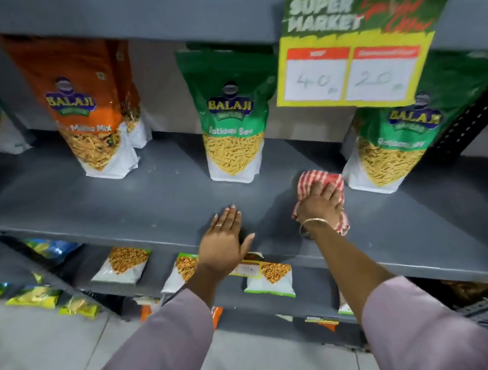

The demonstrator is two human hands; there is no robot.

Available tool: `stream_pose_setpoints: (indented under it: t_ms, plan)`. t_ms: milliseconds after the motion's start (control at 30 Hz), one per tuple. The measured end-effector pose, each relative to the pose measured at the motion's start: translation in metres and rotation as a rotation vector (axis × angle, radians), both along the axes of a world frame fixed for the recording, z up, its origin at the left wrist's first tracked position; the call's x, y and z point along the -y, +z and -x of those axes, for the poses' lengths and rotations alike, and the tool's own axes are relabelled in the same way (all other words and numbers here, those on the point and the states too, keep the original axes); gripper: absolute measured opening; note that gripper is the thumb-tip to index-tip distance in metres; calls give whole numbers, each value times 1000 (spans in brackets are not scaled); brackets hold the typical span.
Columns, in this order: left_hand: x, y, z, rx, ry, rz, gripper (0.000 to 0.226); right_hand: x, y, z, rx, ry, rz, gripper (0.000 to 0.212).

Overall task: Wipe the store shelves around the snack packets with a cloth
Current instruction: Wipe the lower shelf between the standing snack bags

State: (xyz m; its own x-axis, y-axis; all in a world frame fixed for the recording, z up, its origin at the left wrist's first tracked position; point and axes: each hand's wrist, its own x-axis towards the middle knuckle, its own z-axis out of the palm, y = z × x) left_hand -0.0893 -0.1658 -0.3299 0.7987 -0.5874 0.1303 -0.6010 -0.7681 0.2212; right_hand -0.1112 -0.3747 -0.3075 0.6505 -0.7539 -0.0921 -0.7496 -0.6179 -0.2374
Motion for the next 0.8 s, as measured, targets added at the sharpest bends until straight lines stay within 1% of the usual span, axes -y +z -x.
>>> stream_pose_setpoints:
  t_ms: [100, 167, 233, 300, 567, 633, 700, 767, 800]
  plan:
    - [2, -1, -3, 7, -10, 29, 72, 2, 2, -23, -14, 30, 24, 64]
    - [2, -3, -3, -7, -22, -6, 67, 6, 1, -39, -16, 35, 30, 65]
    - [0, -4, -3, -2, -35, -5, 69, 13, 0, -55, -32, 29, 32, 66]
    - [0, -4, -3, 20, -25, 0, 77, 20, 2, -69, -47, 31, 27, 66]
    - [0, -8, -4, 63, -22, 53, 66, 49, 8, -110, -61, 31, -15, 63]
    - [2, -10, -6, 54, -28, 87, 65, 57, 9, -119, -66, 96, -16, 66]
    - [2, -12, -7, 48, -26, 128, 66, 75, 3, -134, -78, 217, -21, 75]
    - [2, -12, -7, 53, -19, 158, 75, 96, -6, -150, -132, 344, 19, 86]
    - [2, -13, -7, 64, -13, 173, 76, 104, -10, -155, -139, 407, 32, 85]
